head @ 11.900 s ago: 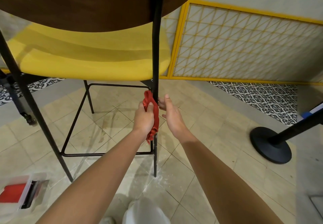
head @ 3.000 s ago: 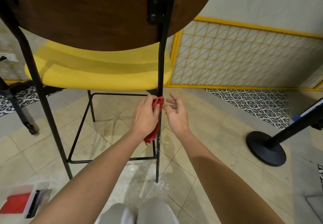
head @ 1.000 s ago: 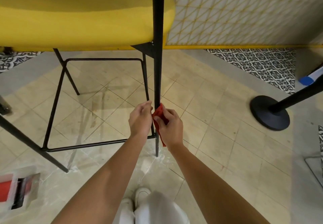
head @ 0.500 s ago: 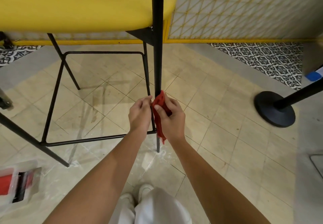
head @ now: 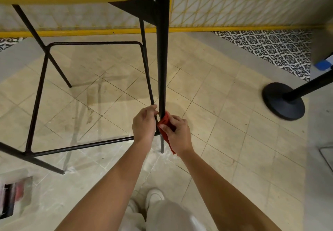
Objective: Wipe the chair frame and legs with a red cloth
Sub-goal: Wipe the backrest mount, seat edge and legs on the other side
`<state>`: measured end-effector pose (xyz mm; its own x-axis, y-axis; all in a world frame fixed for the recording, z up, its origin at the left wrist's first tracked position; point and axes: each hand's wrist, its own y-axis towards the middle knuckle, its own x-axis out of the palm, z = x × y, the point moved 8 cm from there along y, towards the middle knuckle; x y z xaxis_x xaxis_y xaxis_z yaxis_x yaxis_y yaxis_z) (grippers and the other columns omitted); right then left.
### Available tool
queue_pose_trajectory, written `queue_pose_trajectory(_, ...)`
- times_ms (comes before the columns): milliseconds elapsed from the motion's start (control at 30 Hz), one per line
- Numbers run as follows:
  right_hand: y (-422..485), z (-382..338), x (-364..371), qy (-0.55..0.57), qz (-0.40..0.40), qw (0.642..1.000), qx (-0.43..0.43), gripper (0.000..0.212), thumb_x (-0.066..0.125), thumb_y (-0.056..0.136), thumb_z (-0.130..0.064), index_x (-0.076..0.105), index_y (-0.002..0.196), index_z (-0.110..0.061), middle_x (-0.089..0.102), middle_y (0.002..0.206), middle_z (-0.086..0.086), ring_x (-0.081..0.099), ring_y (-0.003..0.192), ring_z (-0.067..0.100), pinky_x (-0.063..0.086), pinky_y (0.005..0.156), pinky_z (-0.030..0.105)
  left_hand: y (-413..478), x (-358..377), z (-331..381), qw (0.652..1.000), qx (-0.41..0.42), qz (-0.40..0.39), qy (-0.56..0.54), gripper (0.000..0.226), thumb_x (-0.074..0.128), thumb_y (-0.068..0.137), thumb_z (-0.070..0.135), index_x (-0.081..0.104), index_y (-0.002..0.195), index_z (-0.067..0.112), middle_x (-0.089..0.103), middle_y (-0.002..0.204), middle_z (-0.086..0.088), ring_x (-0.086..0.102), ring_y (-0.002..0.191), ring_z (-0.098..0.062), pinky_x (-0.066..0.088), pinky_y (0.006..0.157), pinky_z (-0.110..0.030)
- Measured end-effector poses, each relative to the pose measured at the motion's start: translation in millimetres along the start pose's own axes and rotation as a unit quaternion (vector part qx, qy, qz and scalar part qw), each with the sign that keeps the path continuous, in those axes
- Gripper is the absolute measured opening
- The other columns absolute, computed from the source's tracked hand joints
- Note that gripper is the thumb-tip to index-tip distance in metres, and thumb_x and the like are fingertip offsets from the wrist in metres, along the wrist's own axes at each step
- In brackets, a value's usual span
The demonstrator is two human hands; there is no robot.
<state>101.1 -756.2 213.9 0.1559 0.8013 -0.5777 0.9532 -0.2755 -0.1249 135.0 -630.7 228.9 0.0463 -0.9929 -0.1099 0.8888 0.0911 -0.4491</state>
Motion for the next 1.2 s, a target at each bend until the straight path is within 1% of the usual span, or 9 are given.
queue_pose_trajectory(100,2,13,7,-0.002,-0.019,1.000,0.019,0.045,0.061,0.089,-0.023,0.054,0.133,-0.023,0.061,0.114,-0.008,0.043,0.111,0.018,0.036,0.092,0.026,3,2,-14,1.000,-0.017,-0.001,0.004,0.022,0.042,0.092,0.032,0.064,0.087,0.031,0.070,0.099,0.004,0.061,0.100,-0.020,0.046,0.095,-0.043)
queue_pose_trajectory(200,2,15,8,0.005,-0.015,1.000,0.019,0.044,0.062,0.088,-0.022,0.055,0.132,-0.024,0.063,0.112,-0.007,0.050,0.109,0.021,0.043,0.096,0.037,5,0,-22,0.999,-0.032,0.008,-0.007,0.019,0.045,0.092,0.032,0.064,0.088,0.030,0.069,0.100,0.004,0.060,0.100,-0.019,0.047,0.090,-0.038)
queue_pose_trajectory(433,-6,-3,-10,0.112,0.035,0.993,0.023,0.043,0.064,0.086,-0.014,0.058,0.129,-0.022,0.058,0.104,-0.017,0.058,0.105,0.013,0.049,0.093,0.032,2,0,-21,0.999,-0.044,0.014,-0.015,0.017,0.047,0.091,0.032,0.063,0.085,0.032,0.068,0.100,0.004,0.060,0.103,-0.019,0.047,0.095,-0.041)
queue_pose_trajectory(567,-4,0,-4,0.127,0.040,0.991,0.029,0.045,0.065,0.086,-0.012,0.057,0.129,-0.021,0.060,0.107,-0.014,0.058,0.107,0.013,0.048,0.097,0.034,3,0,-25,0.999,-0.042,0.013,-0.011,0.018,0.047,0.092,0.033,0.064,0.087,0.031,0.068,0.103,0.002,0.060,0.105,-0.020,0.046,0.097,-0.043)
queue_pose_trajectory(733,1,17,10,0.071,0.016,0.997,0.016,0.048,0.064,0.086,-0.017,0.054,0.132,-0.023,0.060,0.115,-0.007,0.054,0.111,0.019,0.047,0.095,0.038,8,5,-36,0.999,-0.036,0.013,-0.010,0.018,0.047,0.091,0.034,0.064,0.085,0.030,0.069,0.101,0.001,0.061,0.102,-0.021,0.048,0.092,-0.040)
queue_pose_trajectory(867,1,41,23,0.044,-0.013,0.998,0.044,0.047,0.062,0.088,-0.018,0.053,0.133,-0.022,0.060,0.115,-0.005,0.054,0.110,0.018,0.046,0.095,0.034,10,9,-44,1.000,-0.019,0.015,0.007,0.017,0.047,0.093,0.032,0.060,0.082,0.029,0.065,0.099,0.003,0.059,0.097,-0.018,0.048,0.091,-0.037)
queue_pose_trajectory(967,0,42,25,0.041,-0.029,0.998,0.046,0.047,0.061,0.089,-0.018,0.052,0.135,-0.022,0.061,0.111,-0.004,0.056,0.104,0.018,0.047,0.090,0.029,10,6,-59,0.999,-0.026,0.015,-0.009,0.015,0.047,0.093,0.032,0.059,0.098,0.026,0.061,0.104,0.005,0.056,0.105,-0.018,0.046,0.097,-0.038)
queue_pose_trajectory(1067,-6,42,16,0.015,-0.038,0.998,0.049,0.058,0.062,0.089,-0.020,0.039,0.143,-0.023,0.063,0.111,-0.001,0.057,0.102,0.017,0.046,0.087,0.025,-5,7,-79,0.997,-0.069,0.011,-0.019,0.034,0.050,0.093,0.034,0.051,0.125,0.022,0.056,0.122,0.000,0.054,0.114,-0.021,0.041,0.104,-0.042)
queue_pose_trajectory(1200,-25,45,3,0.028,-0.025,0.997,0.074,0.070,0.060,0.090,-0.021,0.022,0.149,-0.022,0.068,0.103,0.000,0.061,0.091,0.015,0.047,0.083,0.022,-26,16,-98,0.992,-0.115,-0.036,-0.025,0.044,0.058,0.090,0.036,0.045,0.129,0.019,0.060,0.113,-0.001,0.058,0.105,-0.019,0.044,0.101,-0.041)
